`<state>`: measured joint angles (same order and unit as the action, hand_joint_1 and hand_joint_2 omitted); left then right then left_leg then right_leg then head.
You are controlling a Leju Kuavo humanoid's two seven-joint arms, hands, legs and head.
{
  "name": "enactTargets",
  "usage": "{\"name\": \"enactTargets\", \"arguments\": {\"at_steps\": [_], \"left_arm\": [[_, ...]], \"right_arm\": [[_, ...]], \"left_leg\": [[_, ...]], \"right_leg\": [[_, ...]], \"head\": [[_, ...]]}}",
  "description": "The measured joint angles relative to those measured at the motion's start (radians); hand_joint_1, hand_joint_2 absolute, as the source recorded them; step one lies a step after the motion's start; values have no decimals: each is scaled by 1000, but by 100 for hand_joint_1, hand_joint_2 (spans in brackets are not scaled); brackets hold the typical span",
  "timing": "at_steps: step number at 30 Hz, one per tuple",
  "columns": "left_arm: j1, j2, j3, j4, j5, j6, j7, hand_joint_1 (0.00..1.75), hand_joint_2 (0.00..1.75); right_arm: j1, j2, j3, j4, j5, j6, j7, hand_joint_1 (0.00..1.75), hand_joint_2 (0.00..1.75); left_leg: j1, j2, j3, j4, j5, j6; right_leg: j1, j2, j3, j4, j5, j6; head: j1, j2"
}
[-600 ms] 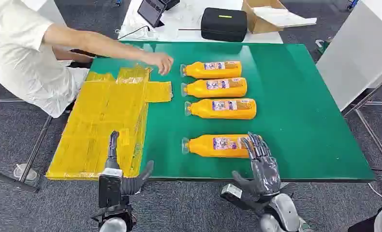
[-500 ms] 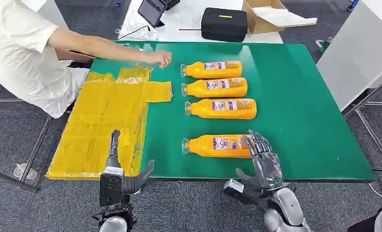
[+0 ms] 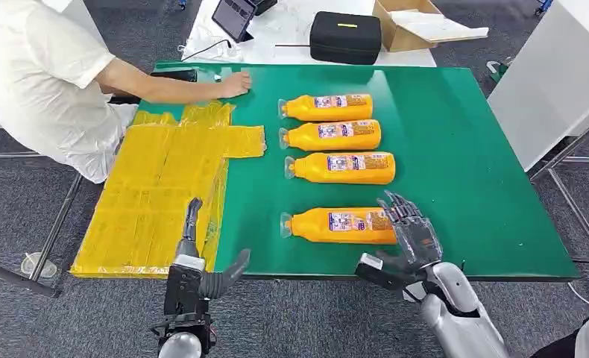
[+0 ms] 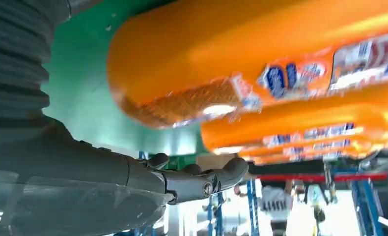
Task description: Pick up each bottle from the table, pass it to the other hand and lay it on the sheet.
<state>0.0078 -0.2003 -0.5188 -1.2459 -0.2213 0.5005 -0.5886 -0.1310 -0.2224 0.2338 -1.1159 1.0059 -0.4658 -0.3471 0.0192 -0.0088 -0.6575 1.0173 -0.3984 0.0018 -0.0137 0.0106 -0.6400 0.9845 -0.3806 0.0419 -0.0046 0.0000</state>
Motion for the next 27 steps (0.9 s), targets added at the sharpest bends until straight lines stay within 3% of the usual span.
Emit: {"name": "enactTargets", "arguments": {"at_steps": [6, 27], "left_arm": [[-16, 0, -19, 20, 0, -28, 2, 0, 175], [-26, 0, -23, 22, -13, -31, 1, 0, 175]], "right_arm": [[-122, -2, 77, 144, 13, 64, 5, 0, 175], [-195, 13, 129, 253, -21, 95, 9, 0, 175]], "left_leg": [[0, 0, 0, 0, 0, 0], [0, 0, 1, 0, 0, 0]], "right_leg": [[0, 0, 0, 0, 0, 0], [0, 0, 0, 0, 0, 0]], "head": [[0, 0], [0, 0]]}}
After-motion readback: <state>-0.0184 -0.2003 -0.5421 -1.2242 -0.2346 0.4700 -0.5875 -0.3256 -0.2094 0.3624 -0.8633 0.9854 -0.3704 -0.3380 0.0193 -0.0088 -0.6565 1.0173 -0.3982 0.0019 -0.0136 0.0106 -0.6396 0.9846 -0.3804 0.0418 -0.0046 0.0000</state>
